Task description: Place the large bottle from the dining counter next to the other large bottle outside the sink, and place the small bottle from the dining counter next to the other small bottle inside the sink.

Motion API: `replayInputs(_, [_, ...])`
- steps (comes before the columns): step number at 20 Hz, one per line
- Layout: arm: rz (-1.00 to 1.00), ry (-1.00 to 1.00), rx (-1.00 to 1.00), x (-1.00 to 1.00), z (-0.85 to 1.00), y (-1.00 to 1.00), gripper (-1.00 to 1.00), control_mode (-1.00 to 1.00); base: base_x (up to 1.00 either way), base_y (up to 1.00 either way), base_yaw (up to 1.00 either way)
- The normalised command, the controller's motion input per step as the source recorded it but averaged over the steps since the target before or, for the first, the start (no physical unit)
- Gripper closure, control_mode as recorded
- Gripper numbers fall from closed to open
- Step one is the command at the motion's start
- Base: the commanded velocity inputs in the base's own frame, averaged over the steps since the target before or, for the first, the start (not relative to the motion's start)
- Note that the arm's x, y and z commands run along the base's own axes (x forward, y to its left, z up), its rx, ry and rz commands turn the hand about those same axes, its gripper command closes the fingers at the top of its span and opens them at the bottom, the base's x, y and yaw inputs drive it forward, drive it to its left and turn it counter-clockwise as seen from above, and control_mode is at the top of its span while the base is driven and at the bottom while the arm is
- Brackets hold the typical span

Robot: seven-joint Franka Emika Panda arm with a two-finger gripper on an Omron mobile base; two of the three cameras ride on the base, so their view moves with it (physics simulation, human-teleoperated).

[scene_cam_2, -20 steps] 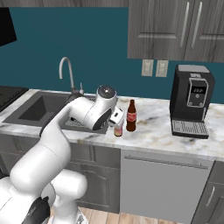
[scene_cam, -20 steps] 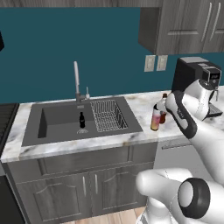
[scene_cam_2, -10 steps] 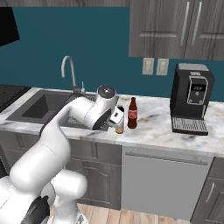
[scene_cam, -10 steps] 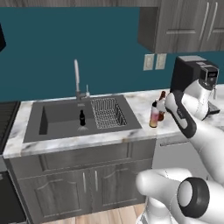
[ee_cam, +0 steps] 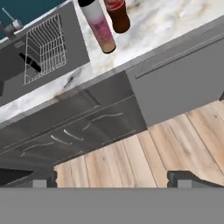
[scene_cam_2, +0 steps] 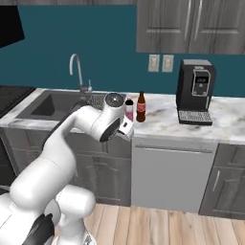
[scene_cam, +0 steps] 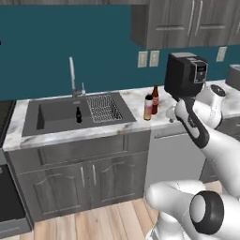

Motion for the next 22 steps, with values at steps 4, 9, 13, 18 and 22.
replayInputs(4, [0.0, 0.0, 0.0, 0.0, 0.0, 0.0, -1.0, 1.0, -0.09, 0.04, -0.54])
replayInputs(9, [0.0, 0.0, 0.0, 0.0, 0.0, 0.0, -1.0, 1.0, 0.0, 0.04, -0.62])
replayInputs(13, [0.0, 0.0, 0.0, 0.0, 0.0, 0.0, -1.0, 1.0, 0.0, 0.0, -0.64])
replayInputs(18, [0.0, 0.0, 0.0, 0.0, 0.0, 0.0, -1.0, 1.0, 0.0, 0.0, -0.63])
replayInputs(22, [0.0, 0.0, 0.0, 0.0, 0.0, 0.0, -1.0, 1.0, -0.11, 0.0, -0.65])
